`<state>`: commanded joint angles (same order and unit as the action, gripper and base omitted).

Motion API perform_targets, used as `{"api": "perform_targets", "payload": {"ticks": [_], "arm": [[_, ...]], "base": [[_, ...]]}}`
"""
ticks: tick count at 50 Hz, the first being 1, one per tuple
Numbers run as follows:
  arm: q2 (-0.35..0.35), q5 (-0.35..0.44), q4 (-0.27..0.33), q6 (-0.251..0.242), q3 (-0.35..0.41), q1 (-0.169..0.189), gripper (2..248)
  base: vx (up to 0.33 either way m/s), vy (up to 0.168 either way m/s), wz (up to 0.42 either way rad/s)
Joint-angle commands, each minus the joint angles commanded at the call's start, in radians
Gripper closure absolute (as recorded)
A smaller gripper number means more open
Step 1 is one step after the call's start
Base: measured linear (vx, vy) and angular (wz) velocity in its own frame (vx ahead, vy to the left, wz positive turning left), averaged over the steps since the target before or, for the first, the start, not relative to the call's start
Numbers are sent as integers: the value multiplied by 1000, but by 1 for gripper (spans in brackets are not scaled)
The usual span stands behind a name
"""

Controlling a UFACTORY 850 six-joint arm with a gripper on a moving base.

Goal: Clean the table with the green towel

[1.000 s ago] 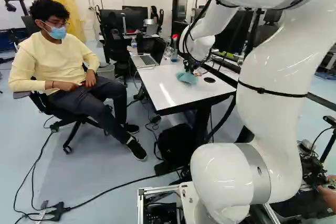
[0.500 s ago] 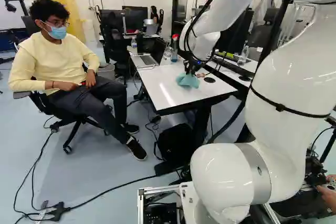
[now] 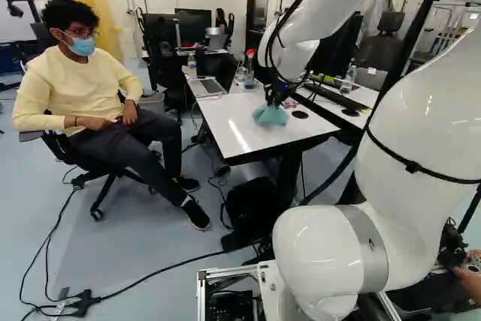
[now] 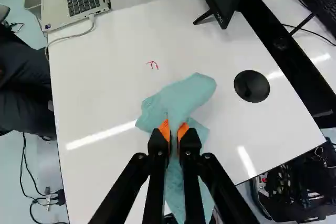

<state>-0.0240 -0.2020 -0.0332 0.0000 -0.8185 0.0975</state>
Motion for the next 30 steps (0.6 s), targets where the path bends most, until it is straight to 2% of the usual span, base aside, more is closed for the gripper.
{"api": "perform_targets", "payload": {"ticks": [17,30], "arm": [[23,4,0,0,-24,13,213],[82,60,0,0,-84,39,213]], "base": [[0,0,0],[0,0,0]]}}
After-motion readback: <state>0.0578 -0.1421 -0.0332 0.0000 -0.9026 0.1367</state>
